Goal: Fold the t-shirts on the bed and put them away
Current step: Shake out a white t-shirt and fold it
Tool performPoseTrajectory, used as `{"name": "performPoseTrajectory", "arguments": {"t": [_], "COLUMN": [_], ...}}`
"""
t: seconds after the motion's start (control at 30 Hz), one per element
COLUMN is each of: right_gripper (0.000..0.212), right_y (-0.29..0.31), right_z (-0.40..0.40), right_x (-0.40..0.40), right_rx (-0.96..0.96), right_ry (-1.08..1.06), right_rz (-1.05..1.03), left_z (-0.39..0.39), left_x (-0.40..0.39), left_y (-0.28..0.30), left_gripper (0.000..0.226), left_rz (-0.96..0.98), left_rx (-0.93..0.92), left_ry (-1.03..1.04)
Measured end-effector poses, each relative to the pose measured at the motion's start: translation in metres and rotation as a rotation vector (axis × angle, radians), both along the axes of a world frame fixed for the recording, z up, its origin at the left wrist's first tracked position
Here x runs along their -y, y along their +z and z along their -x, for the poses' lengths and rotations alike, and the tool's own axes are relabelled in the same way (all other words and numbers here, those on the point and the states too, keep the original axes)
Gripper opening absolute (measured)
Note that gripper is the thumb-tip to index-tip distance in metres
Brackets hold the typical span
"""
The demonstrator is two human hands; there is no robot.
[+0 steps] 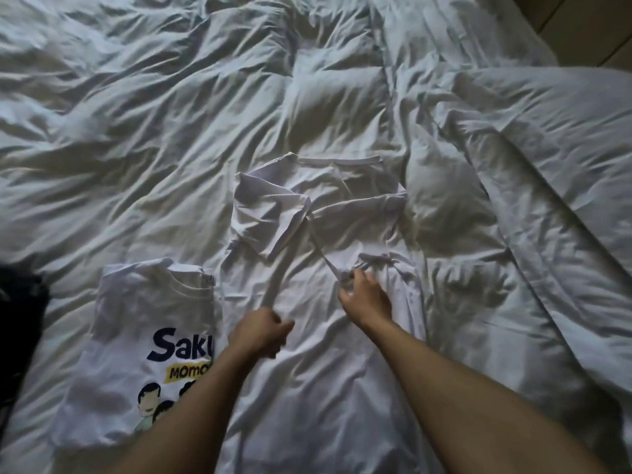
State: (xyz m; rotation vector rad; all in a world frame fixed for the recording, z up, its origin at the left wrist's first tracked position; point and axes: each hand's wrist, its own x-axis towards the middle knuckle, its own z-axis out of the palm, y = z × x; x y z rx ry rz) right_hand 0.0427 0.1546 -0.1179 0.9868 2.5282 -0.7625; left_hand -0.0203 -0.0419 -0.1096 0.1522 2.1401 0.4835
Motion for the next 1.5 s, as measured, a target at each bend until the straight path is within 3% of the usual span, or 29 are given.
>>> {"name": "performPoseTrajectory", "arguments": {"t": [0.13, 0.23, 0.33, 0.47, 0.57, 0.7, 0.87, 0.97, 1.1, 1.17, 1.3, 1.5], "right_gripper": [0.044, 0.051, 0.062, 0.077, 0.084, 0.084, 0.086, 0.088, 0.075, 0.069, 0.069, 0.083], "right_y": [-0.016, -0.036, -0.049, -0.068, -0.088, -0.1, -0.1, -0.101, -0.097, -0.101, -0.124, -0.106], "right_z": [0.052, 0.09, 0.127, 0.149, 0.128, 0.112, 0.117, 0.12, 0.115, 0.113, 0.106, 0.12], "right_x": [-0.014, -0.04, -0.073, -0.104, -0.122, -0.153, -0.179, -0.179, -0.165, -0.155, -0.144, -0.159], "right_rx": [-0.07, -0.192, -0.266, 0.031, 0.087, 0.061, -0.019, -0.07, -0.398, -0.419, -0.275, -0.433], "right_ry": [-0.065, 0.043, 0.154, 0.09, 0.077, 0.035, 0.056, 0.05, 0.413, 0.573, 0.486, 0.267], "right_rz": [-0.005, -0.107, -0.244, -0.293, -0.306, -0.341, -0.424, -0.44, -0.594, -0.575, -0.525, -0.534], "left_z": [0.048, 0.091, 0.128, 0.14, 0.135, 0.117, 0.111, 0.118, 0.161, 0.183, 0.199, 0.204], "left_x": [-0.051, -0.081, -0.094, -0.099, -0.106, -0.122, -0.138, -0.137, -0.123, -0.112, -0.091, -0.088], "left_y": [-0.014, -0.036, -0.062, -0.084, -0.085, -0.076, -0.087, -0.08, -0.079, -0.091, -0.122, -0.118], "left_gripper": [0.024, 0.059, 0.073, 0.03, 0.033, 0.039, 0.042, 0.03, 0.053, 0.06, 0.06, 0.073], "left_rz": [-0.042, -0.085, -0.027, -0.084, -0.17, -0.279, -0.335, -0.362, -0.178, -0.056, 0.059, -0.111], "left_rx": [-0.496, -0.686, -0.685, -0.703, -0.71, -0.754, -0.614, -0.682, -1.062, -1.066, -0.833, -0.965], "left_ry": [0.166, 0.056, 0.049, 0.006, 0.001, -0.054, -0.084, -0.103, -0.026, -0.1, -0.081, 0.018]}}
